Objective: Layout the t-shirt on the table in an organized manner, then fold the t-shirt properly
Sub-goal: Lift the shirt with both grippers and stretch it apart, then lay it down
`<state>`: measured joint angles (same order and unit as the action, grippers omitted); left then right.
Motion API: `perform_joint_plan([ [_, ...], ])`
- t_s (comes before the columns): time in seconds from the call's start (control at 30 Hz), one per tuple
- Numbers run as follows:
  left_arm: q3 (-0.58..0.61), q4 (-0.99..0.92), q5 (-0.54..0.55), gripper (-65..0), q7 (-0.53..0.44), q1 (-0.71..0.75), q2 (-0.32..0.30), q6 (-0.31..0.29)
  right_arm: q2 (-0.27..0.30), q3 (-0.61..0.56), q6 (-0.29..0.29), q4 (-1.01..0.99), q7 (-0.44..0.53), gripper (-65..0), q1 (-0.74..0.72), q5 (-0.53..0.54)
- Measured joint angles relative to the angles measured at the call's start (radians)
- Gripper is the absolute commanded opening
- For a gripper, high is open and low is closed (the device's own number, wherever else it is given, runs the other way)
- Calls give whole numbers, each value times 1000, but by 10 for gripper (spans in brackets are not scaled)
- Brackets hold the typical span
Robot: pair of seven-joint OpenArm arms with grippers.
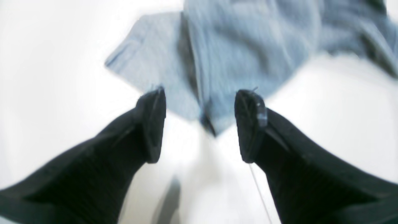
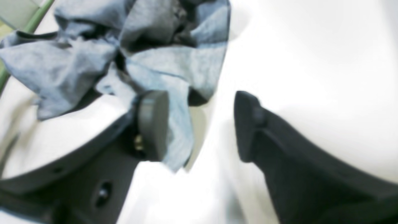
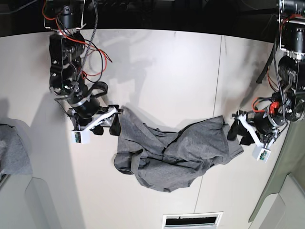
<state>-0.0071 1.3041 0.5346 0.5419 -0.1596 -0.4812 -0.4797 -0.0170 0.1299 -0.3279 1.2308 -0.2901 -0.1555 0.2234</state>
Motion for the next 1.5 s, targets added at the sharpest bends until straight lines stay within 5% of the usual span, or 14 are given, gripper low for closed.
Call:
perform_joint_plan([
  [0.27, 0, -306, -1, -274, -35, -185, 103, 1, -47, 2, 11, -193, 18, -305, -116, -15],
  [0.33, 0, -341, 0, -292, -48, -208, 127, 2, -67, 2, 10, -227, 24, -364, -133, -14],
  [0.47, 0, -365, -18, -645, -59, -214, 142, 1, -88, 0, -19, -259, 44, -650, -141, -61],
  [0.53, 0, -365, -26, -650, -45, -216, 130, 1, -88, 1, -21, -259, 85, -650, -143, -95],
  [0.63, 1, -335, 29, -650, 29, -220, 80, 0, -82, 1, -63, -220, 79, -650, -152, -109],
  [0.8, 0, -115, 182, -650, 156, -224, -80, -92, -33, 1, -145, 0, -45, -650, -139, -88],
  [0.93, 3, 80, 327, -650, 259, -228, -193, -115, 15, 1, -148, 194, -214, -650, -119, -21],
  [1.07, -6, 267, 344, -650, 274, -229, -293, -119, 61, 1, -152, 338, -281, -650, -126, 34],
  [1.3, -72, 464, 407, -650, 358, -229, -364, -121, 89, 1, -154, 417, -370, -650, -122, 83],
  [1.5, -77, 481, 404, -650, 361, -178, -367, -121, 87, 0, -155, 419, -373, -650, -81, 98],
])
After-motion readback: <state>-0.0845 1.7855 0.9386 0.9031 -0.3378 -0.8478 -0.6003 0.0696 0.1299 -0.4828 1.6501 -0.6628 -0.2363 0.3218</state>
